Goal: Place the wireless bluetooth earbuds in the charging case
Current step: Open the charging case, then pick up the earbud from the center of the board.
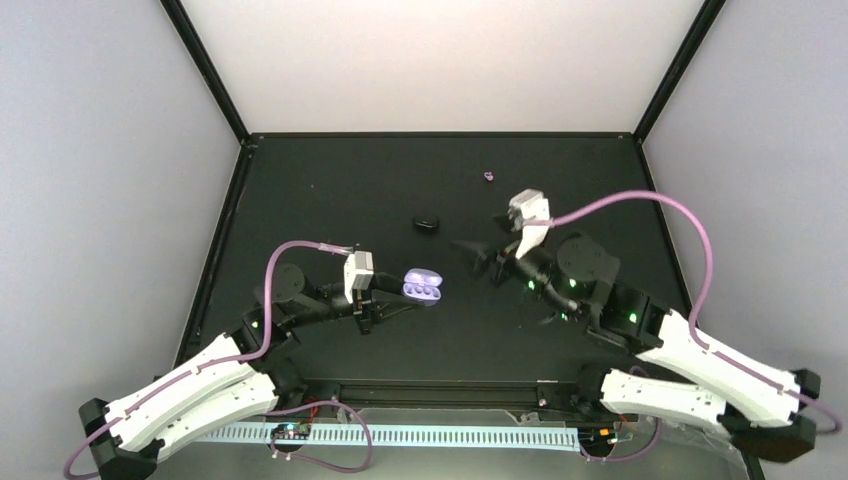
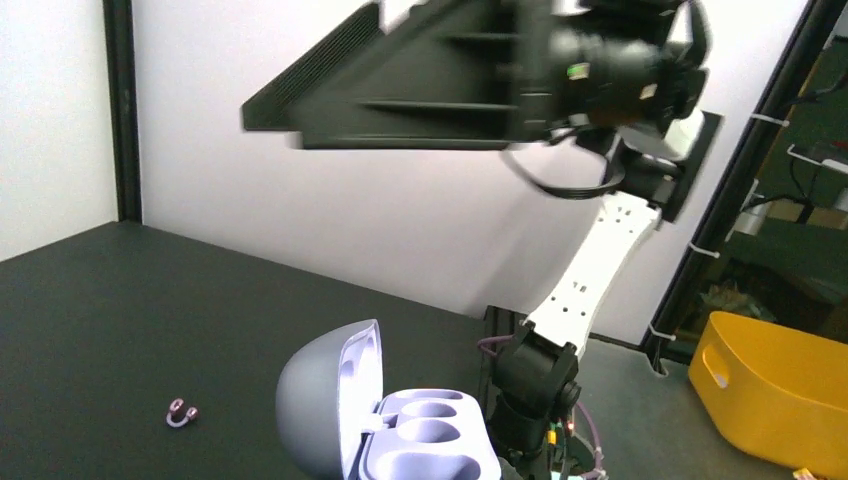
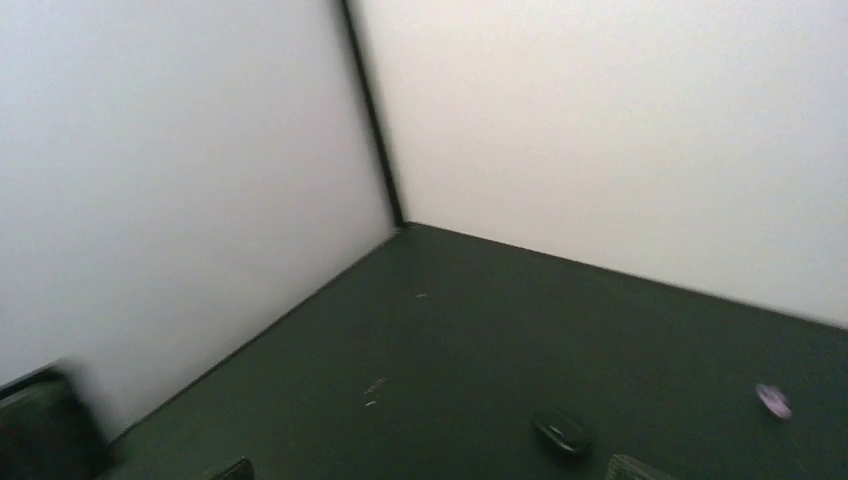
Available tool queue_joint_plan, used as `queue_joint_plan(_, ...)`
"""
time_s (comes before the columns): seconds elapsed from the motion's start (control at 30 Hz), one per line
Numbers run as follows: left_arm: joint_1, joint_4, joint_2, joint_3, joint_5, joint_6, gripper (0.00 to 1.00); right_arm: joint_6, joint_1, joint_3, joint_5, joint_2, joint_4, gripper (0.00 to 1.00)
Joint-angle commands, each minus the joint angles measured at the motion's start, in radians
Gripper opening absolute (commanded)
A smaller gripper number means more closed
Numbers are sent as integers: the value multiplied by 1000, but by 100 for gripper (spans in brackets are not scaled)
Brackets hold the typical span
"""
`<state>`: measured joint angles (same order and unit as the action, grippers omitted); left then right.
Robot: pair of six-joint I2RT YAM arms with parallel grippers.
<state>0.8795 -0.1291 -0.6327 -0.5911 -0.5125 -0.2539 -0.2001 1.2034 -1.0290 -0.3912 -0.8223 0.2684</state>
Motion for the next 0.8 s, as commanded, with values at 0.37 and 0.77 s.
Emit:
queue_joint_plan(0.37,6,44,27,-49,22,37,2,-504,-735,476,126,-162,-261,83)
queue_joint_plan(0.77,6,-3,61,7,27,13,2,-418,-863,290,230,-601,-385,79)
